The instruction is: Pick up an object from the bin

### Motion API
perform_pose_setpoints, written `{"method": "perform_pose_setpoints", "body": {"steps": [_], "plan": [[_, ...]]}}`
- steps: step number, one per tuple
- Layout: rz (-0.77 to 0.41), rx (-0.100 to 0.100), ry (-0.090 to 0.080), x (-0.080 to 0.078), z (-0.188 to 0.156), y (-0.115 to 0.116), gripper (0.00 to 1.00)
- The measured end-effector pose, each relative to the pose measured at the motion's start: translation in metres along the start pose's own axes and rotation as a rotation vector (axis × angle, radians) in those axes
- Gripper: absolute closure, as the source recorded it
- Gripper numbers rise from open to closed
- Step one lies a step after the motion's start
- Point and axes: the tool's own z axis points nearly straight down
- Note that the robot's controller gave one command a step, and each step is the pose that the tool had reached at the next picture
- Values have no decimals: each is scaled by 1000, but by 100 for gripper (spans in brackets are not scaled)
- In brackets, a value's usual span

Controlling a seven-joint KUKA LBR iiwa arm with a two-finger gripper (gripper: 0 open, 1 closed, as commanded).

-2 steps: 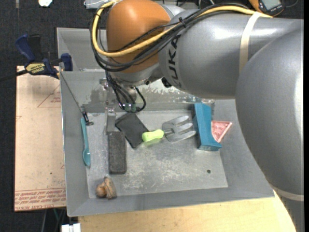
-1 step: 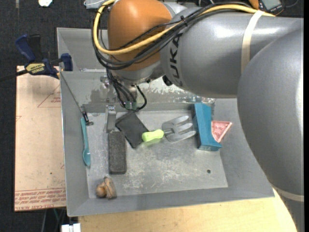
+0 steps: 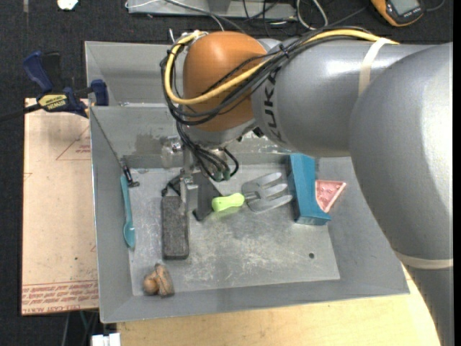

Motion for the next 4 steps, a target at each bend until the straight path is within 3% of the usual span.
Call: {"method": "perform_pose_setpoints", "body": {"steps": [1, 2, 3, 4], "plan": [[-217, 1, -6, 13, 1, -47, 0], [73, -2, -3, 21, 30, -57, 0], [147, -3, -8, 10, 74, -64, 0], [453, -4, -3, 14, 89, -62, 100]]}}
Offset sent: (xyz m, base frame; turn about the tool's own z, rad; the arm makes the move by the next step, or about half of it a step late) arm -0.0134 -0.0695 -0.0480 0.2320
